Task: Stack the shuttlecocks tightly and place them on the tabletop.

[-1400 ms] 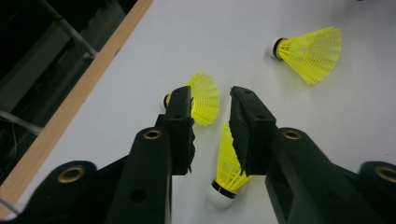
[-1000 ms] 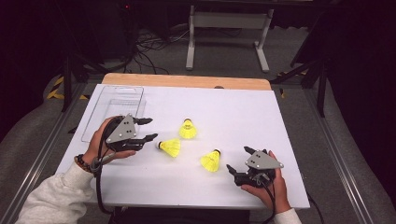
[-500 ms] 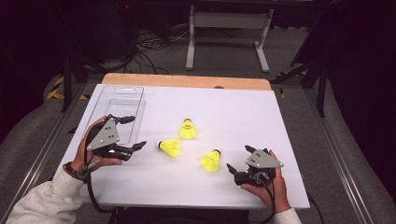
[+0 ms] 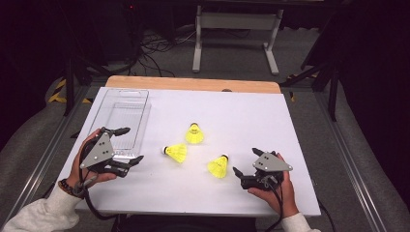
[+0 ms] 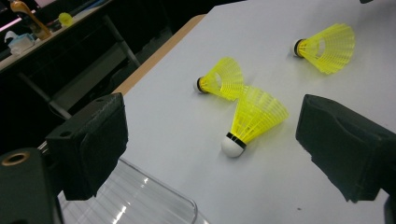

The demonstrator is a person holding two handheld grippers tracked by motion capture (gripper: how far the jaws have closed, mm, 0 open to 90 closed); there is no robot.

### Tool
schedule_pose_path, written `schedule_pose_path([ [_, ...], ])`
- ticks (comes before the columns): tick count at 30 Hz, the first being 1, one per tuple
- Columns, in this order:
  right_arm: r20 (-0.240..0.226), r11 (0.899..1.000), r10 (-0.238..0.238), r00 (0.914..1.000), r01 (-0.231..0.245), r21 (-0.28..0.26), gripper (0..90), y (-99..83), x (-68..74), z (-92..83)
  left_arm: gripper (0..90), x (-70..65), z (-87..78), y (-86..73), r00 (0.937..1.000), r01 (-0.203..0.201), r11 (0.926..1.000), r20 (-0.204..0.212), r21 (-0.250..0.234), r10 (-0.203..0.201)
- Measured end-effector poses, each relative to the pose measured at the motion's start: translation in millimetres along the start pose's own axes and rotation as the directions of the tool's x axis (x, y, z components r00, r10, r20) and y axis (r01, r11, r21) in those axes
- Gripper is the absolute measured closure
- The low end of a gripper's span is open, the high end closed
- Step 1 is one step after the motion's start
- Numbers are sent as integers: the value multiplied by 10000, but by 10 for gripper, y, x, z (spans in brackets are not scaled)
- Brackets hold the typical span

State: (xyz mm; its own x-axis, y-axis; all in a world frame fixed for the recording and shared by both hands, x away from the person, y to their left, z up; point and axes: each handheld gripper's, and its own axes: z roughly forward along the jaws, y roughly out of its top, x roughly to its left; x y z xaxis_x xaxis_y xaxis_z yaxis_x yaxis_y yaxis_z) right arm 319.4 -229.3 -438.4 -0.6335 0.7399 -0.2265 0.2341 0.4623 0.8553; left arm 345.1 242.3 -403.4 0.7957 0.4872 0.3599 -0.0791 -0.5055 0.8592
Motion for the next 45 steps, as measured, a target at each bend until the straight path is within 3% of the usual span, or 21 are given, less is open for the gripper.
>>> schedule_pose_path([
  [10, 70, 10000, -17, 10000, 18, -81, 116, 19, -5, -10, 100, -64, -158, -194, 9997, 168, 9999, -194, 23, -167],
  [20, 93, 9999, -66, 9999, 67, -86, 121, 45, -6, -9, 97, -116, -240, -396, 9989, 466, 9987, -90, 214, -465],
  [32, -81, 9993, -208, 9998, 205, -326, 124, 236, 2, 63, 76, -124, -363, -551, 9958, 911, 9954, -139, 288, -907],
  [41, -380, 9978, -633, 9973, 625, -222, 155, 434, 14, 239, 74, -142, -363, -592, 9938, 1113, 9935, 24, 252, -1114],
  [45, -605, 9977, -599, 9964, 578, -347, 197, 534, 1, 323, 70, -145, -362, -597, 9924, 1225, 9923, 59, 188, -1226],
])
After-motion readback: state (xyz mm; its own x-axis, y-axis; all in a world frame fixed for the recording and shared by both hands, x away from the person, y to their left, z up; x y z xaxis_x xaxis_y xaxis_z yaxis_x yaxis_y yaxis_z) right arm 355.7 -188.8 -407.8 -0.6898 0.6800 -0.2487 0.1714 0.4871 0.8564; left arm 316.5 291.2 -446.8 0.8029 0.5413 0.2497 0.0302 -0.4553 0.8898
